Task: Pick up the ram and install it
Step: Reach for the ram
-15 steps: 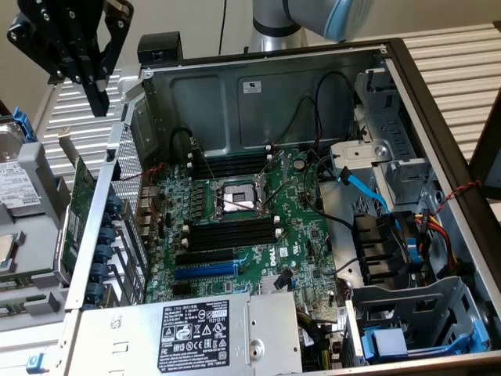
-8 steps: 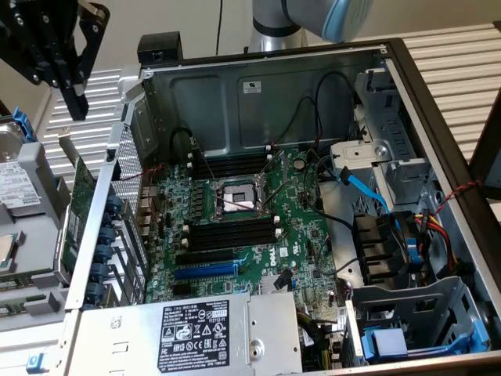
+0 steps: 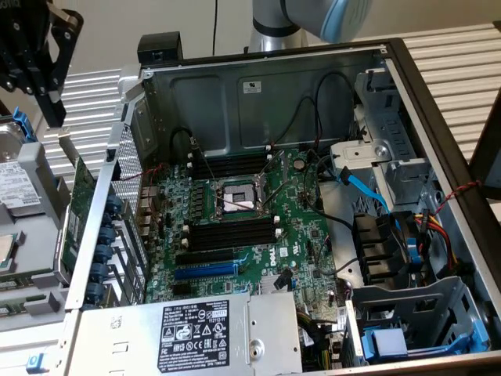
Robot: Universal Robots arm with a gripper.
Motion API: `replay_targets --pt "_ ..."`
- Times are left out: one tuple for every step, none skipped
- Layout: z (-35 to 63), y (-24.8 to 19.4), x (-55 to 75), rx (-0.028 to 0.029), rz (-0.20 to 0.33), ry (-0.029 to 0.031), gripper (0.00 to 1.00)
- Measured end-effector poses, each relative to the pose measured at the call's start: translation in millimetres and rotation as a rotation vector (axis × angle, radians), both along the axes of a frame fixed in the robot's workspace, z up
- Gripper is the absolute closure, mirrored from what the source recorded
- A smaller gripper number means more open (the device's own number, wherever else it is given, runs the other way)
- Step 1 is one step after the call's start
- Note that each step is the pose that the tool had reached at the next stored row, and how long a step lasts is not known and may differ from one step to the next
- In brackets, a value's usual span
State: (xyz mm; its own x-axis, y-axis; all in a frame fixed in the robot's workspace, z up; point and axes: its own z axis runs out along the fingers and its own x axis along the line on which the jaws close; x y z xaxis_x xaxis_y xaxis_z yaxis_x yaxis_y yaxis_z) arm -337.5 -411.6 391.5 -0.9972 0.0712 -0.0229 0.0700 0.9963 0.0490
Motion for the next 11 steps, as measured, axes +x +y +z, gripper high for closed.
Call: replay_targets --pt "-0.4 0.0 -4.1 0.0000 0.000 0.0000 0.89" --pt "-0.8 0.0 -8.2 0.0000 0.000 -0.0001 0.89" --pt "-1.2 0.0 -12.2 0.0000 0.000 -0.0002 0.89" --pt "-1.6 0.0 -16.2 0.0000 0.000 -0.0002 0.89" --pt "-1.8 0.0 -19.7 0.0000 0.000 -0.0002 0.89" --pt "-2.1 0.0 -23.1 -0.0001 0.000 -0.0001 0.89" --pt "-2.3 0.0 -26.2 -0.0001 0.000 -0.0001 0.89" --pt "-2.4 0.0 -29.2 0.0000 0.000 -0.0002 0.89" --pt "-2.5 0.0 -32.0 0.0000 0.000 -0.0002 0.89" --pt "-2.5 0.0 -35.0 0.0000 0.000 -0.0002 0.89" --pt "-2.6 0.0 -37.8 0.0000 0.000 -0.0002 0.89"
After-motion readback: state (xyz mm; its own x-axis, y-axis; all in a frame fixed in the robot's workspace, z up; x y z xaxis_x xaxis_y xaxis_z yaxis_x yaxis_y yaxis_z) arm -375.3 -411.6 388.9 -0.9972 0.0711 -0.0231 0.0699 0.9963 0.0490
